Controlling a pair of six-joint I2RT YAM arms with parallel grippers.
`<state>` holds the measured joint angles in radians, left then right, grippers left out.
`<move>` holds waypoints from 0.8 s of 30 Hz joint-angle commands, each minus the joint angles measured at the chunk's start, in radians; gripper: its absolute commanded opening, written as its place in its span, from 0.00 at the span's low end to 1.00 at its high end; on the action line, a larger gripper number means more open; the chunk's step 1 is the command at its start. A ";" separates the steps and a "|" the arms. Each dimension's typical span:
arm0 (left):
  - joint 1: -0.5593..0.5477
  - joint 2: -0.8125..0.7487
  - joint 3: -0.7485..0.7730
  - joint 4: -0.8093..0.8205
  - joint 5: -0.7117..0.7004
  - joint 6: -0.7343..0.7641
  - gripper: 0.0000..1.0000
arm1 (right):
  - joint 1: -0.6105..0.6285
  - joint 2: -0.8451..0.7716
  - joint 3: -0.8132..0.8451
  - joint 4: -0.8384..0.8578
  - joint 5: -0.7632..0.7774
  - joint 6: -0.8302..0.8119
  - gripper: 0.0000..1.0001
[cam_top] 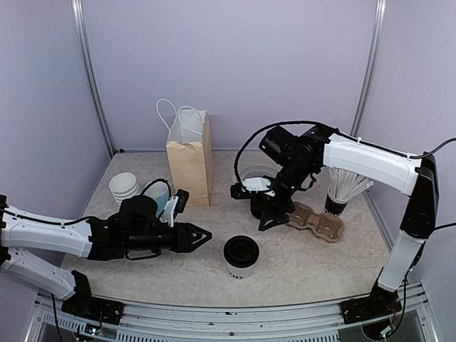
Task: Pack the takeout coffee
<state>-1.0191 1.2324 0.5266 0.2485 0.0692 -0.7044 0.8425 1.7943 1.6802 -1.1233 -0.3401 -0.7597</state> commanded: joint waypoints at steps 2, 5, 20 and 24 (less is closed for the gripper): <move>0.018 0.029 0.113 -0.018 0.034 -0.038 0.46 | -0.042 -0.127 -0.252 0.238 -0.221 0.227 0.74; 0.014 0.098 0.165 -0.019 0.075 -0.036 0.45 | -0.048 -0.155 -0.342 0.291 -0.242 0.269 0.72; 0.004 0.224 0.164 0.081 0.169 -0.022 0.38 | -0.052 -0.082 -0.396 0.278 -0.377 0.275 0.71; 0.006 0.237 0.167 0.090 0.186 -0.012 0.37 | -0.052 -0.067 -0.387 0.274 -0.382 0.274 0.72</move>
<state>-1.0111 1.4498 0.6952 0.3000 0.2222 -0.7326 0.7952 1.7073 1.2835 -0.8539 -0.6846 -0.4919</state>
